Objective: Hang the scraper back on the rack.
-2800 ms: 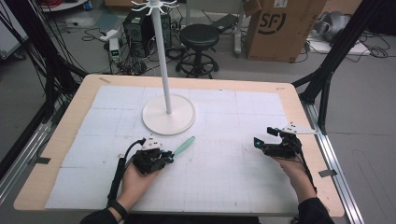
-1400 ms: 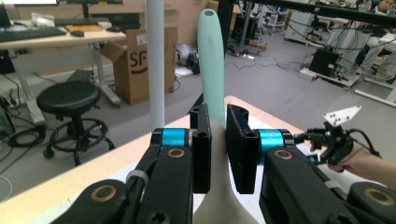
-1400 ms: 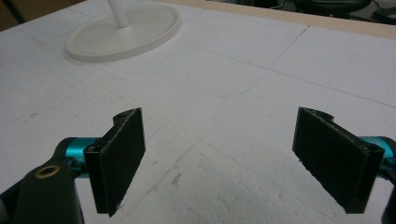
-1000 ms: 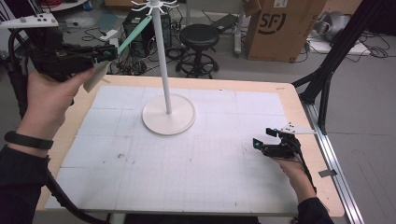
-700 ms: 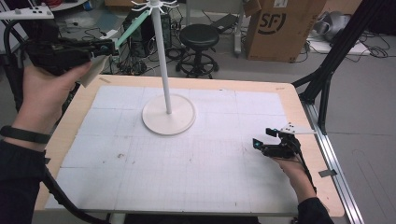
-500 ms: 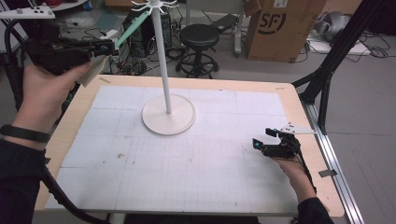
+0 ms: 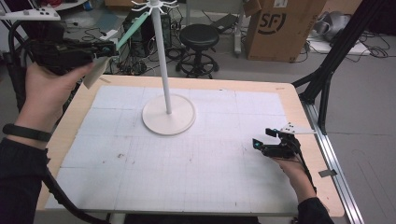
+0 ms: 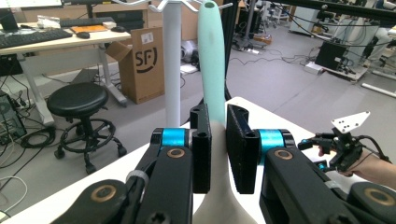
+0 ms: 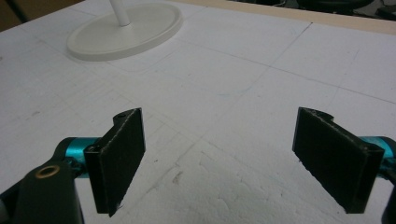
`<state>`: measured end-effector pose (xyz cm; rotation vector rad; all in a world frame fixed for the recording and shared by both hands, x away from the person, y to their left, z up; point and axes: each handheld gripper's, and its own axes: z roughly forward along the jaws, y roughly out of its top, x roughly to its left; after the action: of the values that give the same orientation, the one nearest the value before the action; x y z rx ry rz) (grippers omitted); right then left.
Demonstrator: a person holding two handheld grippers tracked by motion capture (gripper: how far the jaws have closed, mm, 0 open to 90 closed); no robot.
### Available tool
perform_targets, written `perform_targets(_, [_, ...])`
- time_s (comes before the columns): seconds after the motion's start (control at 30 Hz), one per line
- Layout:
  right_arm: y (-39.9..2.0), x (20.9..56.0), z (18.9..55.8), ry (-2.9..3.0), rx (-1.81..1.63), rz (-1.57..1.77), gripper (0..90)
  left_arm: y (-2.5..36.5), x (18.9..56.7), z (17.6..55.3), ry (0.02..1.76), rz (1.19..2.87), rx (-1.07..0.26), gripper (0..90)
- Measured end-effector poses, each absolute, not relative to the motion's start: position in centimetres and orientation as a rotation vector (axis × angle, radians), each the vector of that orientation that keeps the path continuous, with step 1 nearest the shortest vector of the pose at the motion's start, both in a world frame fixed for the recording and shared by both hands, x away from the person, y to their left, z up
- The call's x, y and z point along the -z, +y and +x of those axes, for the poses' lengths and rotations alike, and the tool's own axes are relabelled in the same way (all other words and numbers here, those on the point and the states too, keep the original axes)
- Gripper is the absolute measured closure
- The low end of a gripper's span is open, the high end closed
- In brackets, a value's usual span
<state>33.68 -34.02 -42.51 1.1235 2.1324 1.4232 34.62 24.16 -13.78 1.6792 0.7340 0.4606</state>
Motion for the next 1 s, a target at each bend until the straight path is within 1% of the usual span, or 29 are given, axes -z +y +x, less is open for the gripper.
perform_targets(0.33, [-34.0, 42.5, 33.7, 2.134, -1.420, 1.124, 16.1, 23.9, 14.2, 35.6, 0.749, 1.701, -0.455, 80.6])
perform_targets(0.67, [-34.0, 42.5, 33.7, 2.136, -1.420, 1.123, 16.1, 23.6, 14.7, 36.5, 0.780, 1.737, -0.487, 80.4])
perform_targets(0.87, [-34.0, 42.5, 33.7, 2.138, -1.420, 1.123, 16.2, 24.0, 15.0, 36.8, 0.790, 1.719, -0.480, 79.6])
perform_targets(0.9, [-34.0, 42.5, 33.7, 2.137, -1.421, 1.124, 16.1, 24.0, 15.1, 36.7, 0.777, 1.721, -0.471, 78.2])
perform_targets(0.93, [-34.0, 42.5, 33.7, 2.137, -1.421, 1.124, 16.1, 24.0, 15.2, 36.7, 0.768, 1.717, -0.467, 70.6])
perform_targets(0.97, [-34.0, 42.5, 33.7, 2.137, -1.422, 1.124, 16.1, 24.0, 15.3, 36.5, 0.765, 1.711, -0.477, 70.6])
perform_targets(1.0, [-34.0, 42.5, 33.7, 2.136, -1.422, 1.125, 16.1, 24.1, 15.4, 36.4, 0.761, 1.702, -0.480, 55.1])
